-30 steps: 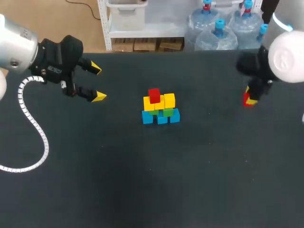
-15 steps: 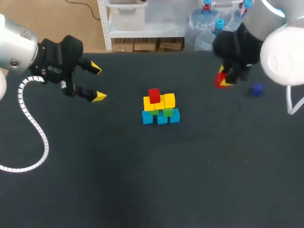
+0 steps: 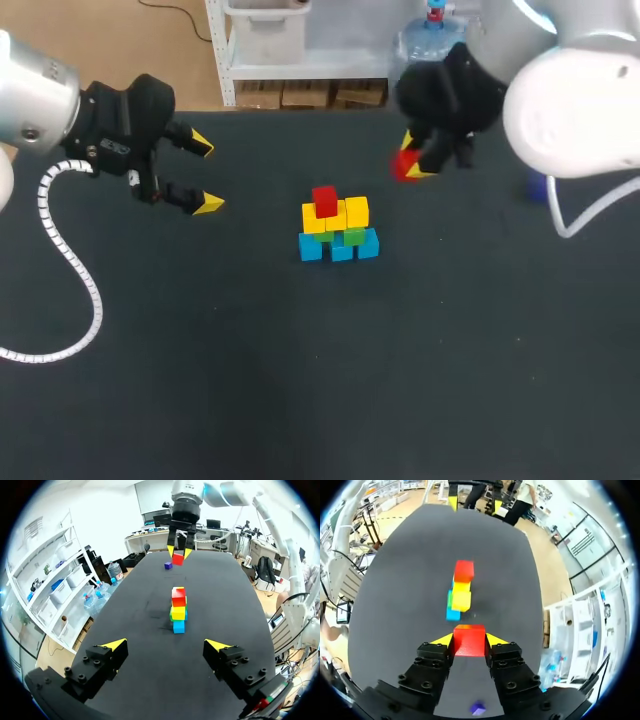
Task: Place the blue cubes, place green cubes on the blue cubes, place the yellow cubes on the green cubes, then place the red cubes on the yellow cubes, and place purple cube on the red cubes.
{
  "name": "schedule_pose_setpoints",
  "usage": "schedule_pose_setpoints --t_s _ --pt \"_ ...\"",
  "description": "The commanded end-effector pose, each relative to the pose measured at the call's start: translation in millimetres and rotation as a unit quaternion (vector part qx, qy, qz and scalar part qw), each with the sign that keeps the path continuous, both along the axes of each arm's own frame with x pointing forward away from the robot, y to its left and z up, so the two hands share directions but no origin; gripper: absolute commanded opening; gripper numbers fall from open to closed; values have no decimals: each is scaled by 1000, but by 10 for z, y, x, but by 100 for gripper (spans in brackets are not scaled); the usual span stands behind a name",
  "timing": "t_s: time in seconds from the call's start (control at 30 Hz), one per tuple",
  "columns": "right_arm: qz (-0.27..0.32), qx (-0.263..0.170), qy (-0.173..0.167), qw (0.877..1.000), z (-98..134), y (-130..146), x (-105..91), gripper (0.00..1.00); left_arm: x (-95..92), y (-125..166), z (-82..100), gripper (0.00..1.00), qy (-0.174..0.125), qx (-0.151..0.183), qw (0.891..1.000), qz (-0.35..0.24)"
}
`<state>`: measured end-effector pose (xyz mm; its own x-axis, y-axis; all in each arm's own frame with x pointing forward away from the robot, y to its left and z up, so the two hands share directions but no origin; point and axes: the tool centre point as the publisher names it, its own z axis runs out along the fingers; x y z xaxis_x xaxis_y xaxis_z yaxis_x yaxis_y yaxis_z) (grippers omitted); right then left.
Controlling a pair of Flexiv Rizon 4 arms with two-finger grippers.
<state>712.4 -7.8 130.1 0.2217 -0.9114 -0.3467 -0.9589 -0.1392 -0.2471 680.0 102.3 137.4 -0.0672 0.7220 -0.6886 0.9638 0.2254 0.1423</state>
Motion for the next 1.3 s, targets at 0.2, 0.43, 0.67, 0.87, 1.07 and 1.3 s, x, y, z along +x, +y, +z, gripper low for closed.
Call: schedule_pose_setpoints --t_s 0.2,0.43,0.67,0.87,1.07,1.3 --pt "33 13 15 999 33 274 68 0 -8 16 -13 100 -3 -4 1000 -1" --pt "48 1 35 998 -37 428 60 0 -8 16 -13 100 -3 -4 1000 -1" --pt "42 -41 40 997 -107 480 11 0 -8 16 -13 100 -3 -4 1000 -1" --pt "34 -75 47 996 -143 483 -39 0 -8 16 -13 100 -3 -4 1000 -1" --pt "33 -87 58 994 -171 498 -86 0 -8 16 -13 100 -3 -4 1000 -1" --pt "30 -96 69 993 -190 532 -106 0 -8 16 -13 100 -3 -4 1000 -1"
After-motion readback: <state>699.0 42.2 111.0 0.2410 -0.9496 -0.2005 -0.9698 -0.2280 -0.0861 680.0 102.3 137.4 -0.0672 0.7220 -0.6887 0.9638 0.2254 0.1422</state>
